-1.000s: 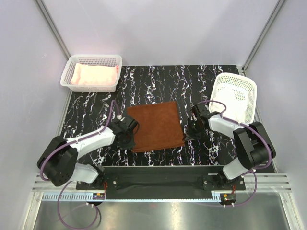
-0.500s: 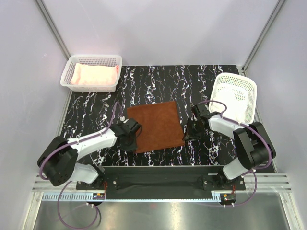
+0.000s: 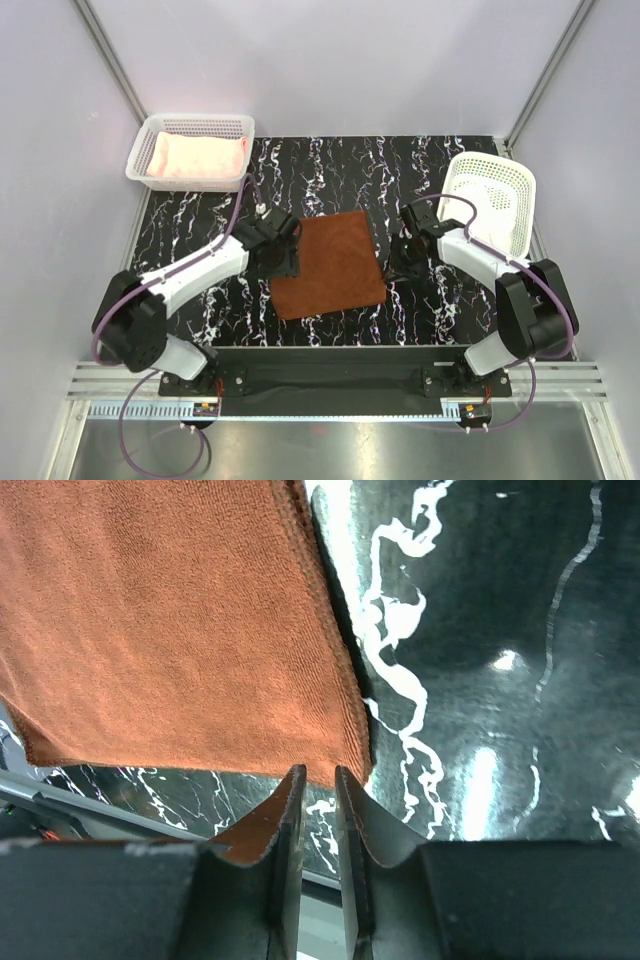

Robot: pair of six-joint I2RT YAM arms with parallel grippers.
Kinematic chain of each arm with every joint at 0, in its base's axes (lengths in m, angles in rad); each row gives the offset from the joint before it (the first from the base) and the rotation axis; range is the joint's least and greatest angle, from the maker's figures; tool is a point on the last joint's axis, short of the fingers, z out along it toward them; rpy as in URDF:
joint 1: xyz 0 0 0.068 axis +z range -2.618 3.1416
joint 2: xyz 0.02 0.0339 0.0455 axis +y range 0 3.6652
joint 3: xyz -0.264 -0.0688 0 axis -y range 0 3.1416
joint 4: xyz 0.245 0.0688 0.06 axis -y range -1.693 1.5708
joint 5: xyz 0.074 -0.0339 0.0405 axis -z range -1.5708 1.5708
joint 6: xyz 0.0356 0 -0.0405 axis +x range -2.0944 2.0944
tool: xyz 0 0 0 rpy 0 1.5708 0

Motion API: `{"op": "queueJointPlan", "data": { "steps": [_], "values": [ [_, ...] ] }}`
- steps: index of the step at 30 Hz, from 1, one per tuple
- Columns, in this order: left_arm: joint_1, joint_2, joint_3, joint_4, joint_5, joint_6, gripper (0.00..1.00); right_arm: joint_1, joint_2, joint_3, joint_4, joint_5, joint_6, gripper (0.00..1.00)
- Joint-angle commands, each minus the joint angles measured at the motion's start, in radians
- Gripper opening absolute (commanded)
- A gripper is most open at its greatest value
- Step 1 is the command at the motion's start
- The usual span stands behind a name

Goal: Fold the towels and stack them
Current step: Fold the towel

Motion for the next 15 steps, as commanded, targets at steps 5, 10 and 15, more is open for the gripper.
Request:
{"op": "queueJointPlan", "data": {
  "steps": [5,10,15],
  "values": [
    [0.172,0.118,-0.052,0.192,0.124,0.075,0.61,0.03,0.044,-0.113,0.159,-0.067,0.051,0.24],
    [0.268,0.158,0.036,0.223,0.225,0.17,0.6,0.046,0.064,-0.132,0.15,-0.038,0.051,0.26],
    [0.339,0.167,0.212,0.24,0.219,0.386,0.64,0.044,0.067,0.078,0.029,0.002,-0.031,0.37]
  ]
}}
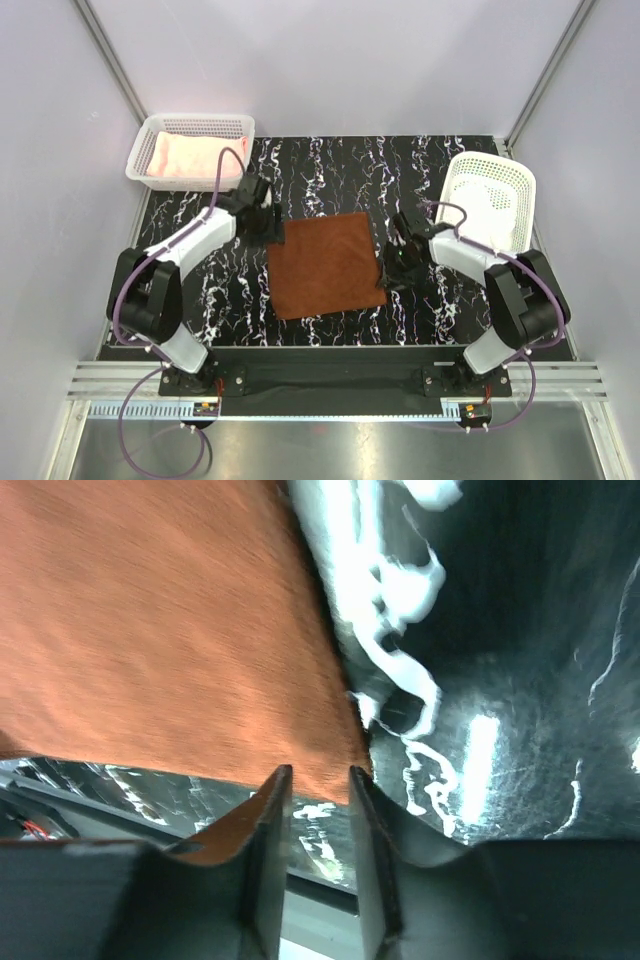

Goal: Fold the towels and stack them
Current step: Fold the towel

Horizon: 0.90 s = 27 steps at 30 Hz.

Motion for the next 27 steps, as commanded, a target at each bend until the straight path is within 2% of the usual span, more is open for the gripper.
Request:
{"op": "queueJointPlan", "data": {
  "steps": [1,4,7,13,15,17,18,21,27],
  "values": [
    [0.048,-0.001,0.139,0.101,0.065,0.241,0.64,0.006,0.035,0.214,-0.066,0.031,-0.092,0.39],
    [0.079,0.064,0.198,0.107,0.132,0.358,0.66,0.0,0.165,0.426,-0.113,0.02,-0.222,0.47],
    [0.094,0.146,0.26,0.098,0.209,0.427,0.67,-0.029,0.291,0.613,-0.127,-0.082,-0.337,0.56],
    [0.099,0.267,0.316,0.079,0.173,0.532,0.66,-0.045,0.6,1.09,-0.403,-0.096,-0.572,0.59],
    [0.103,0.311,0.337,0.059,0.13,0.547,0.66,-0.058,0.689,1.223,-0.465,-0.064,-0.609,0.5],
    [0.114,0.356,0.365,0.044,0.116,0.567,0.63,-0.089,0.756,1.311,-0.485,-0.107,-0.621,0.37],
    [0.119,0.37,0.374,0.041,0.117,0.572,0.62,-0.098,0.776,1.328,-0.485,-0.127,-0.618,0.35],
    [0.134,0.414,0.394,0.039,0.094,0.57,0.58,-0.118,0.838,1.374,-0.5,-0.155,-0.618,0.32],
    [0.148,0.459,0.431,0.049,0.038,0.575,0.57,-0.129,0.894,1.364,-0.452,-0.095,-0.644,0.31]
  ]
}}
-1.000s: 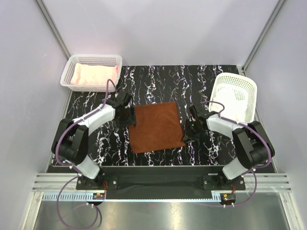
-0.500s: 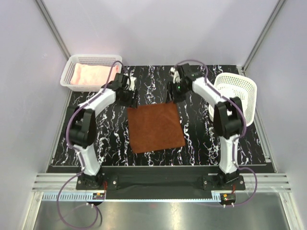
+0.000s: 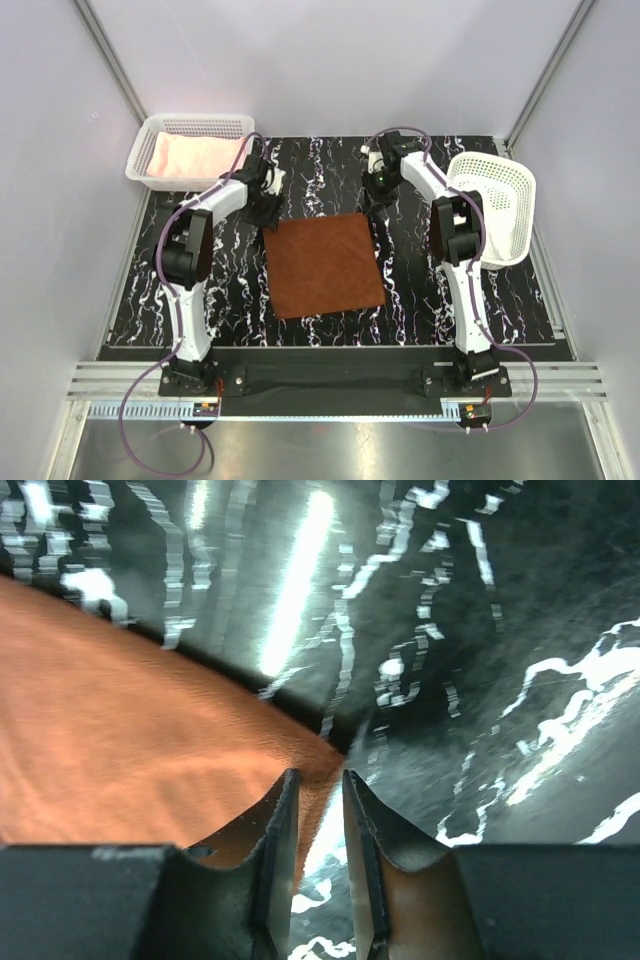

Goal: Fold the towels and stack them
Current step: Fold the towel

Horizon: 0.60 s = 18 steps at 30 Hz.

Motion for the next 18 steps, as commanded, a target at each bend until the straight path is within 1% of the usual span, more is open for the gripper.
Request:
{"op": "queueJointPlan", "data": {
  "steps": [1,5,7,8,9,10,12,14,18],
  "values": [
    [0.015,0.026,0.066,0.014,-0.062,0.028,0.57,0.004,0.034,0.051,-0.006,0.032,-0.057,0.3],
    [0.021,0.052,0.098,-0.012,-0.09,0.037,0.57,-0.001,0.049,0.072,0.01,0.085,-0.08,0.29],
    [0.024,0.05,0.109,-0.016,-0.092,0.045,0.58,-0.005,0.042,0.069,0.024,0.071,-0.095,0.29],
    [0.027,0.041,0.11,-0.016,-0.086,0.049,0.59,-0.007,0.035,0.057,0.033,0.051,-0.124,0.31],
    [0.028,0.036,0.109,-0.013,-0.06,0.057,0.59,-0.007,0.031,0.049,0.036,0.03,-0.143,0.33],
    [0.03,0.024,0.11,-0.011,-0.044,0.075,0.6,-0.008,0.022,0.042,0.038,-0.008,-0.161,0.39],
    [0.038,0.016,0.115,-0.02,0.011,0.109,0.6,-0.008,0.023,0.04,0.012,-0.052,-0.223,0.44],
    [0.045,0.015,0.13,-0.046,0.037,0.127,0.6,-0.01,0.044,0.066,-0.028,-0.102,-0.261,0.46],
    [0.074,0.013,0.152,-0.089,0.163,0.172,0.6,-0.016,0.087,0.115,-0.068,-0.187,-0.287,0.46]
  ]
}}
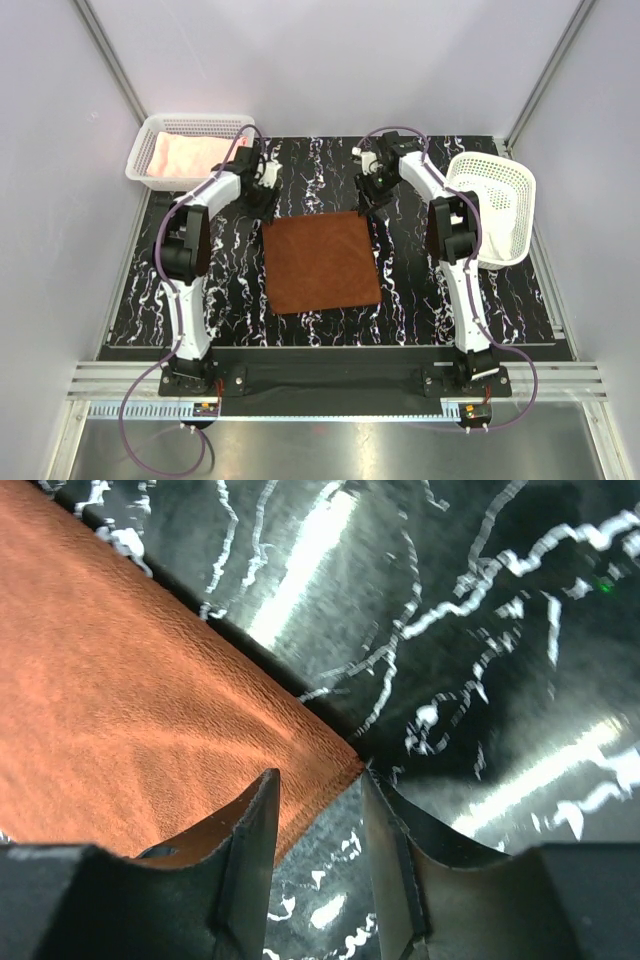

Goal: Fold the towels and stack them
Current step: Fold the towel

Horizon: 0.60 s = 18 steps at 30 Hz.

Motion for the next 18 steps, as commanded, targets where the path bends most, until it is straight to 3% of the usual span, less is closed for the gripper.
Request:
{"op": "queueJointPlan", "data": {
  "steps": [1,6,18],
  "values": [
    [0.033,-0.032,0.053,-0.035,0.154,0.08,0.6,-0.009,0.046,0.066,-0.041,-0.113,-0.075,0.46],
    [0.071,0.012,0.101,-0.101,0.294,0.127,0.57,-0.016,0.082,0.127,-0.067,-0.112,-0.109,0.44],
    [0.074,0.109,0.184,-0.153,0.289,0.178,0.54,-0.045,0.084,0.168,-0.091,-0.164,-0.194,0.44]
  ]
}}
